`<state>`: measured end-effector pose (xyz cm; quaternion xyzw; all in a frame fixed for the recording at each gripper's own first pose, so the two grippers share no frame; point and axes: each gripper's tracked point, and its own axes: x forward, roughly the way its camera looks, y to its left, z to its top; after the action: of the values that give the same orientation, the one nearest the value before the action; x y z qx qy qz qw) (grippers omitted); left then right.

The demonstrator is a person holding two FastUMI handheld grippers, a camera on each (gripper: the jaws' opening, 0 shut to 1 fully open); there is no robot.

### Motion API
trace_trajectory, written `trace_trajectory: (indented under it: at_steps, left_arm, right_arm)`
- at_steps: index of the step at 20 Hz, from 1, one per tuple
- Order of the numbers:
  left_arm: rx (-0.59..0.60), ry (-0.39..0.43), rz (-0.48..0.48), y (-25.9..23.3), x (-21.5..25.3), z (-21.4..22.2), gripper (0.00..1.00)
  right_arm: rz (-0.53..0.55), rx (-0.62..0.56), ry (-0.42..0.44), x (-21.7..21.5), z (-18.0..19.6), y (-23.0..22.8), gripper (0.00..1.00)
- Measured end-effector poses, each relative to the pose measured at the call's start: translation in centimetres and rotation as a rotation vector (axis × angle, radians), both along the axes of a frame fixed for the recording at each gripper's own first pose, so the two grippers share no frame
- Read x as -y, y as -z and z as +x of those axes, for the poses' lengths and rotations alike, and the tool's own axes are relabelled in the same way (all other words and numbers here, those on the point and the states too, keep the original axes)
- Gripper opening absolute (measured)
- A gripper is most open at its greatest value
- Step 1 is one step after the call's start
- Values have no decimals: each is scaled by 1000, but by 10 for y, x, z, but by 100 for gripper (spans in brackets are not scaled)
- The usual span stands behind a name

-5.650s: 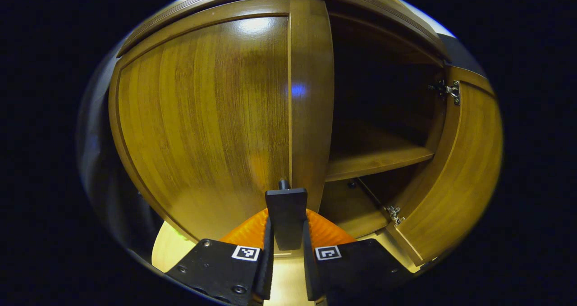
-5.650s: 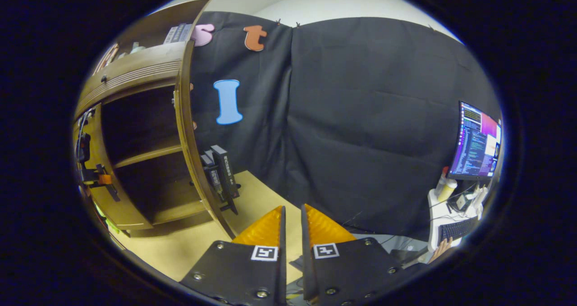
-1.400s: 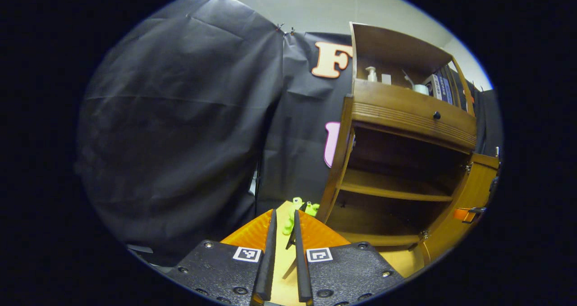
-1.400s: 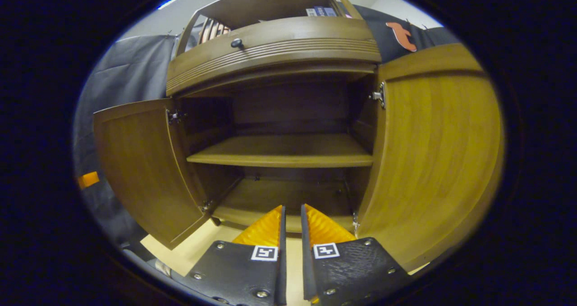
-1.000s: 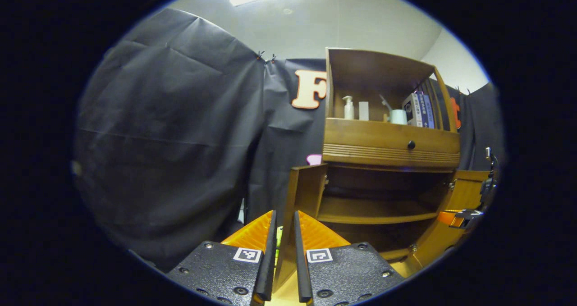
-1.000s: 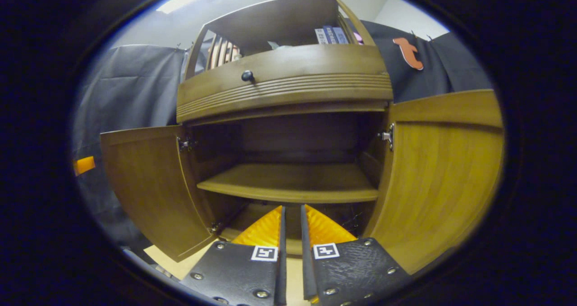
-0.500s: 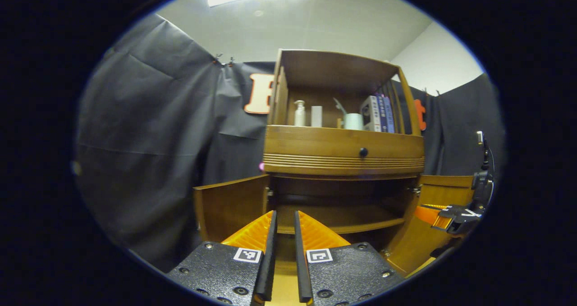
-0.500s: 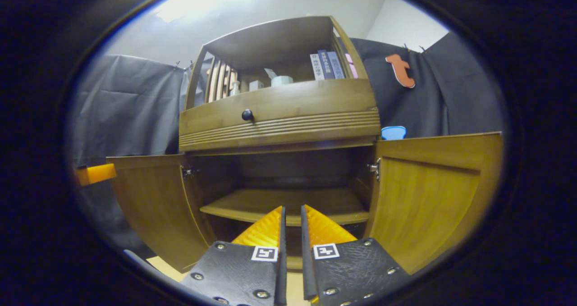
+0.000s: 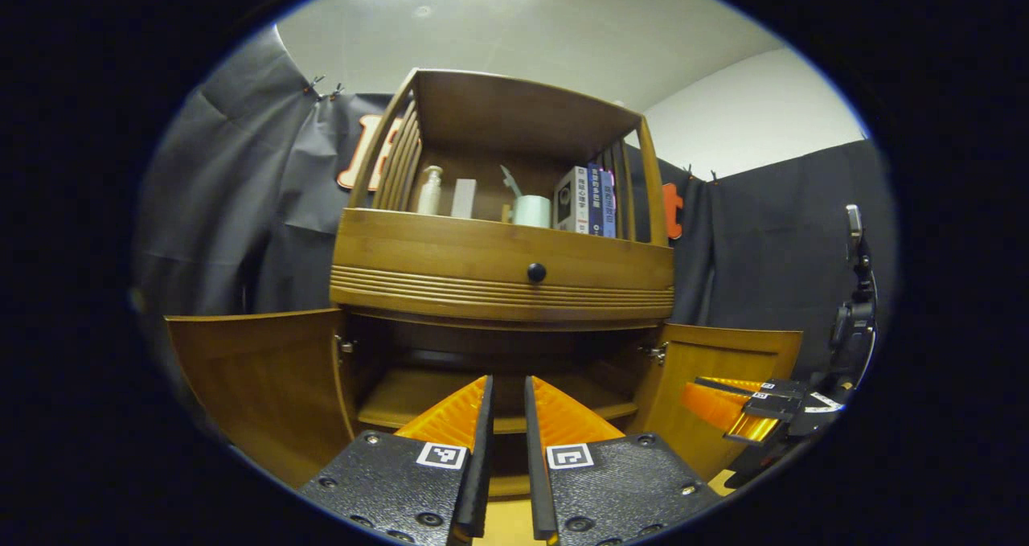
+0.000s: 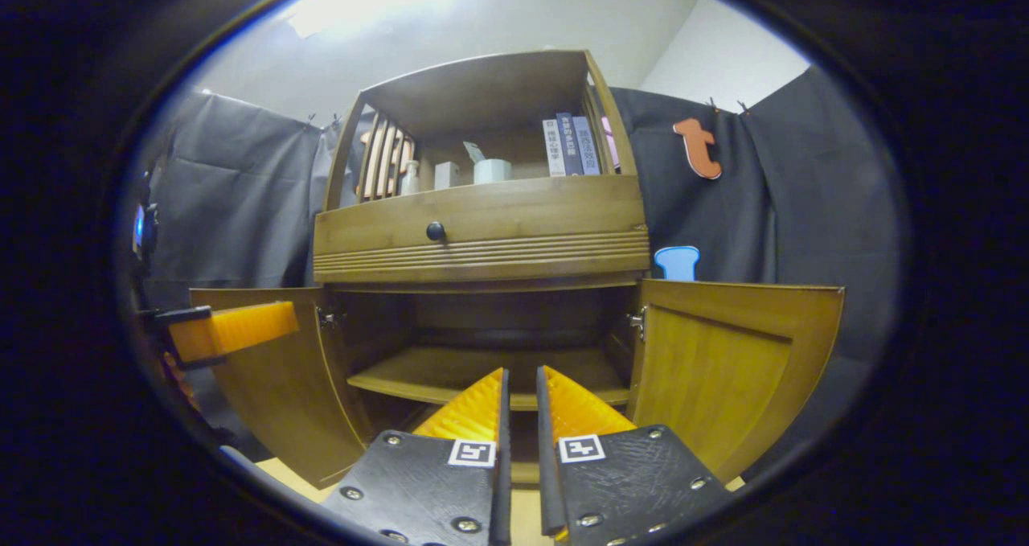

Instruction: Open the right door of the double-door shoe cabinet with the right hand, and open the left door with the left hand.

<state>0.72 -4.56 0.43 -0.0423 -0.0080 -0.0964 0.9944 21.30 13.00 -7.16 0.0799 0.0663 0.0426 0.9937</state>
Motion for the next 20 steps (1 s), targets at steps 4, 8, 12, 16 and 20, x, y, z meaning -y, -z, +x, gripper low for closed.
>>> trace_trajectory:
  at_steps: [4, 8, 12, 16, 20]
  left_arm:
    - [-24, 30, 8, 10, 10, 3, 23]
    - [-37, 55, -9, 14, 20, 3, 23]
    - [-11, 58, -19, 10, 18, 4, 22]
    - [-7, 27, -24, 10, 8, 6, 50]
    - [3, -5, -32, 7, 0, 9, 80]
  right_arm:
    - [0, 15, 16, -3, -7, -10, 15]
    - [-6, 18, 19, -10, -8, -12, 15]
    - [23, 18, 24, -14, -8, -12, 22]
    - [27, 30, 39, -10, -6, -16, 27]
    - [28, 43, 29, -15, -5, -19, 68]
